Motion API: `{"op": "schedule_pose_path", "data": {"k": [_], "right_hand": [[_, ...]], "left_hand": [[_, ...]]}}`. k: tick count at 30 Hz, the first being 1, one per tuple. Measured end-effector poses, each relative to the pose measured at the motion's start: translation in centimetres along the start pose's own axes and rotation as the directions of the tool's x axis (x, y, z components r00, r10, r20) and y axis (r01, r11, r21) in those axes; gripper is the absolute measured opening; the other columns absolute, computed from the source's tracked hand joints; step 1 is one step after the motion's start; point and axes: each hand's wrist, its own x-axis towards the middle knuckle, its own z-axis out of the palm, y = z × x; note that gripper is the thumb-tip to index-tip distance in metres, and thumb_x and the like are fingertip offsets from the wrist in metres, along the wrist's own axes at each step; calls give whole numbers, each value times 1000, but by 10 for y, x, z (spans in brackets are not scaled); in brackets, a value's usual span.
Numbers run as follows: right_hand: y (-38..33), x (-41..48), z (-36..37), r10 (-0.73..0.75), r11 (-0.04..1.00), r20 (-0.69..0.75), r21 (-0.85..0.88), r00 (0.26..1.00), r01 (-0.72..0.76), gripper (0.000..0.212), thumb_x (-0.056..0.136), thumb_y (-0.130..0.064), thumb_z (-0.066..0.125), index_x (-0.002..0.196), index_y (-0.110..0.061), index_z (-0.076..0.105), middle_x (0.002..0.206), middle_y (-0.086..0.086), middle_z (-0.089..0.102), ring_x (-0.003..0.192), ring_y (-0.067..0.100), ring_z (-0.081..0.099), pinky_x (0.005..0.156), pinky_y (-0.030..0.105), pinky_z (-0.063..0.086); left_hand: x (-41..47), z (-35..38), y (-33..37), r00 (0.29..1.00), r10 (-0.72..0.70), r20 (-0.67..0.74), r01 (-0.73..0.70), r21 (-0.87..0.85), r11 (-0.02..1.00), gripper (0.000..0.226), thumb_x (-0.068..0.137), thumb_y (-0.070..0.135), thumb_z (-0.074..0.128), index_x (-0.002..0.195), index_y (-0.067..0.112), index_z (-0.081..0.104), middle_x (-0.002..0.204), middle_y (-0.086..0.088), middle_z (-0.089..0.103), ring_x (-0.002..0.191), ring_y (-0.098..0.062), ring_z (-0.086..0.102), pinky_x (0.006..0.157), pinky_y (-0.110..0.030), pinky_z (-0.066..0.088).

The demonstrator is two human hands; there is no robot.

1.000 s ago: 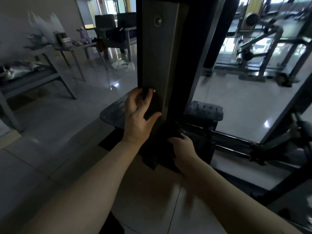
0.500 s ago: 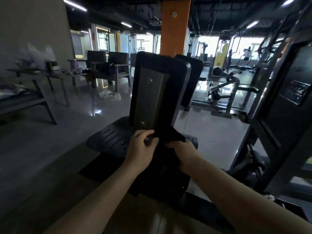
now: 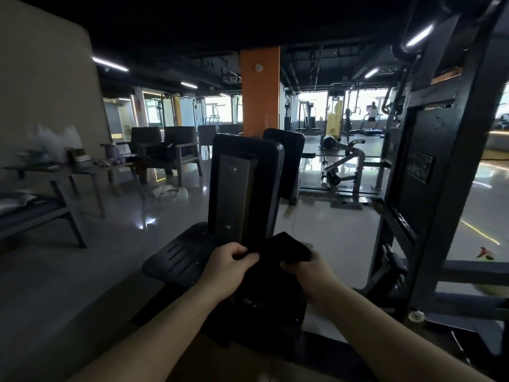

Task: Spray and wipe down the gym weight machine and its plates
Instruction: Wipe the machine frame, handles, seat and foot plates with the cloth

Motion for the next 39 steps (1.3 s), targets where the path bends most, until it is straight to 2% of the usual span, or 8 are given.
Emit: {"op": "schedule_pose_path", "data": {"k": [4, 10, 13, 18, 23, 29, 32, 39], "right_hand": [[-3, -11, 2, -82, 984, -101, -167, 991, 65, 18, 88, -4, 75, 85, -22, 72, 80, -1, 77, 84, 23, 74, 78, 37, 61], [-17, -12, 27, -112, 993, -114, -52, 987, 107, 16, 89, -1, 73, 103, -8, 73, 92, 8, 78, 85, 25, 76, 73, 40, 64], [-29, -14, 45, -90, 987, -94, 121, 992, 101, 21, 93, 7, 63, 108, -5, 71, 95, 10, 78, 88, 27, 77, 68, 35, 61], [-68, -4, 67, -145, 969, -88, 187, 986, 159, 26, 98, 10, 53, 102, -9, 70, 100, 14, 74, 87, 29, 76, 66, 36, 62], [-89, -1, 80, -167, 978, -89, 112, 982, 176, 14, 97, 7, 59, 103, -3, 65, 95, 16, 69, 81, 34, 68, 42, 20, 48], [-83, 19, 96, -272, 957, -62, -125, 960, 263, 8, 94, -6, 70, 102, -5, 73, 88, 17, 75, 73, 24, 69, 59, 27, 55], [-81, 29, 103, -300, 946, -89, -156, 950, 284, 11, 96, -9, 68, 100, 1, 70, 69, 12, 62, 55, 20, 54, 47, 25, 45], [-71, 41, 120, -285, 949, -56, -156, 957, 274, 12, 96, -2, 65, 94, -10, 72, 68, 1, 66, 59, 15, 61, 54, 28, 50]], "left_hand": [[-8, -5, 16, 990, 135, -41, -123, 209, 970, 13, 90, 38, 74, 85, 30, 66, 82, 6, 71, 73, -5, 69, 63, -23, 52], [-4, -37, 26, 965, 253, -72, -210, 374, 904, 10, 91, 39, 73, 91, 31, 67, 82, 12, 67, 76, -2, 64, 66, -23, 51], [2, -50, 21, 965, 252, -71, -219, 310, 925, 10, 93, 38, 72, 93, 30, 66, 74, 9, 67, 66, -4, 66, 58, -18, 46], [25, -64, 21, 955, 286, -82, -267, 191, 945, 17, 95, 39, 69, 104, 25, 67, 73, 6, 66, 57, -7, 67, 53, -16, 45], [51, -73, 17, 958, 278, -74, -274, 64, 960, 13, 97, 34, 67, 105, 25, 65, 88, 5, 69, 62, -8, 71, 58, -25, 57], [69, -85, -12, 968, 245, -54, -249, -70, 966, 10, 94, 37, 69, 103, 35, 66, 94, 9, 73, 86, -5, 72, 80, -36, 62], [74, -93, -12, 974, 224, -42, -227, -138, 964, 10, 93, 37, 70, 101, 35, 66, 93, 8, 73, 84, -4, 72, 76, -27, 58], [85, -90, -19, 984, 168, -57, -177, -260, 949, 49, 83, 41, 81, 119, 37, 49, 122, 13, 57, 104, 0, 62, 77, -15, 51]]}}
